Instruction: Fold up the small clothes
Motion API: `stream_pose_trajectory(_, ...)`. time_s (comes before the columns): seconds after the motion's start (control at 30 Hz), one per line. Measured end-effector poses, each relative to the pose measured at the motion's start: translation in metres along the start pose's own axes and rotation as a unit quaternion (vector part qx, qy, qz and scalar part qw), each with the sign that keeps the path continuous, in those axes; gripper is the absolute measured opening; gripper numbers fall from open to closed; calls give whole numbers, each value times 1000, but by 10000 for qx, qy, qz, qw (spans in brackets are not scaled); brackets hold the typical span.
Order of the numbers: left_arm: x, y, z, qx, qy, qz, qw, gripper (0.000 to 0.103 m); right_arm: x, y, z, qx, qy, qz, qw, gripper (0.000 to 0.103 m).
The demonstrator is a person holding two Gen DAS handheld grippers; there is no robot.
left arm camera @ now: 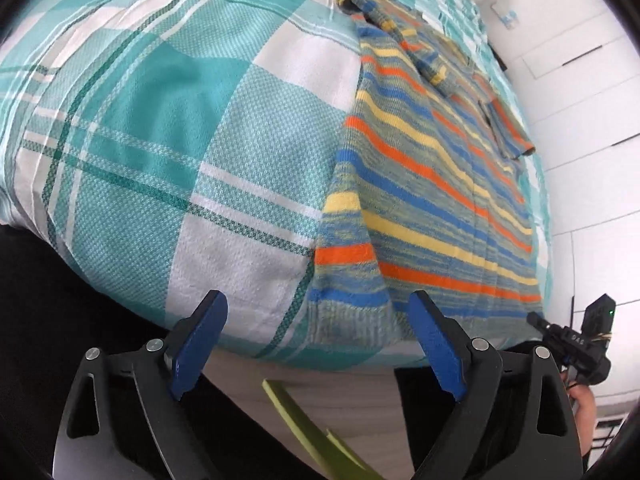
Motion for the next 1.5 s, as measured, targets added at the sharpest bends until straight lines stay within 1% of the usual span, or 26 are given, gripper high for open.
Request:
stream_pose_trajectory(0.13, 5, -9, 1, 47, 204, 8, 9998, 91, -4, -11, 1, 75, -24, 24, 10000, 9)
stream_pose_trajectory(0.2, 5, -23, 3, 160, 235, 179, 9994, 86, -4, -13, 1, 76, -2, -12, 10000, 9)
stream_pose_trajectory(0.23, 3, -31, 3, 250, 162, 280, 9992, 54, -4, -15, 1, 97, -2, -9, 10000, 11)
stream_pose_trajectory(0.27, 1, -39, 1, 410, 55, 424, 9982, 12, -5, -17, 1, 128, -4, 14, 9999, 11)
stream_pose_trajectory(0.3, -1, -41, 0, 513, 24, 461, 9976, 3, -5, -19, 0, 178, 26, 32, 9998, 10)
stream_pose_trajectory(0.33, -1, -37, 0, 490, -14, 561, 9972, 3, -5, -21, 0, 220, 107, -44, 9997, 6)
stream_pose_trajectory(0.4, -1, -24, -1, 420, -281, 995, 9937, 2, -10, -17, -3, 282, 179, -333, 9989, 4)
stream_pose_trajectory(0.53, 1, -2, -9, 407, -529, 1353, 9886, 2, -24, 7, -18, 448, 89, -668, 9967, 3)
stream_pose_trajectory(0.63, 3, -7, -9, 418, -741, 1819, 9796, 2, -30, 7, -27, 541, -50, -723, 9959, 3)
stream_pose_trajectory(0.7, 9, -19, -10, 551, -714, 1979, 9761, 2, -33, -6, -26, 588, -78, -891, 9943, 3)
stream_pose_trajectory(0.77, 15, -27, -12, 606, -660, 2081, 9740, 2, -36, -19, -28, 686, -184, -953, 9929, 2)
stream_pose_trajectory(0.87, 20, -38, -8, 588, -554, 2181, 9726, 2, -41, -29, -27, 668, -273, -1038, 9920, 2)
stream_pose_trajectory(0.93, 14, -49, -7, 552, -595, 2310, 9696, 1, -46, -38, -25, 654, -381, -1069, 9914, 2)
stream_pose_trajectory(1.03, 5, -53, -8, 498, -701, 2458, 9655, 2, -47, -41, -25, 627, -402, -1134, 9907, 3)
stream_pose_trajectory(1.1, -1, -55, -7, 502, -721, 2489, 9645, 5, -47, -40, -25, 603, -471, -1070, 9913, 3)
stream_pose_trajectory(1.13, -2, -52, -10, 505, -692, 2477, 9650, 11, -48, -39, -26, 592, -499, -1055, 9914, 3)
stream_pose_trajectory(1.17, 1, -47, -12, 529, -662, 2525, 9639, 32, -48, -37, -27, 583, -505, -1027, 9917, 16)
stream_pose_trajectory(1.2, 6, -40, -15, 555, -639, 2654, 9604, 48, -48, -33, -29, 606, -484, -1021, 9918, 28)
stream_pose_trajectory(1.23, 11, -29, -16, 521, -601, 2771, 9576, 74, -49, -28, -35, 723, -422, -1139, 9900, 61)
stream_pose_trajectory(1.27, 12, -17, -16, 376, -549, 2794, 9579, 81, -49, -22, -41, 844, -328, -1250, 9880, 72)
stream_pose_trajectory(1.33, 12, 11, -12, 60, -444, 2724, 9611, 82, -46, 1, -39, 741, -37, -1359, 9879, 72)
stream_pose_trajectory(1.37, 13, 25, -8, -72, -376, 2740, 9610, 84, -44, 18, -31, 556, 237, -1570, 9857, 72)
stream_pose_trajectory(1.4, 15, 39, -4, -218, -305, 2763, 9603, 86, -39, 38, -19, 277, 599, -1880, 9799, 72)
stream_pose_trajectory(1.43, 20, 52, -1, -380, -238, 2773, 9597, 90, -31, 59, -2, -76, 1014, -2182, 9706, 72)
stream_pose_trajectory(1.47, 24, 63, 4, -546, -168, 2771, 9592, 91, -18, 78, 17, -443, 1446, -2422, 9584, 72)
stream_pose_trajectory(1.5, 24, 71, 11, -680, -95, 2750, 9590, 91, -2, 92, 36, -760, 1867, -2522, 9464, 72)
Point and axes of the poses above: each gripper's, at about its wrist camera, not at the fingertips, and y roughly against the way its jaws point, x to its left, z to its top, the point moved 8 cm from there along -y, roughly the way its jaws point, and after that the axes turned 1 degree about z, right-handed, at the moved point
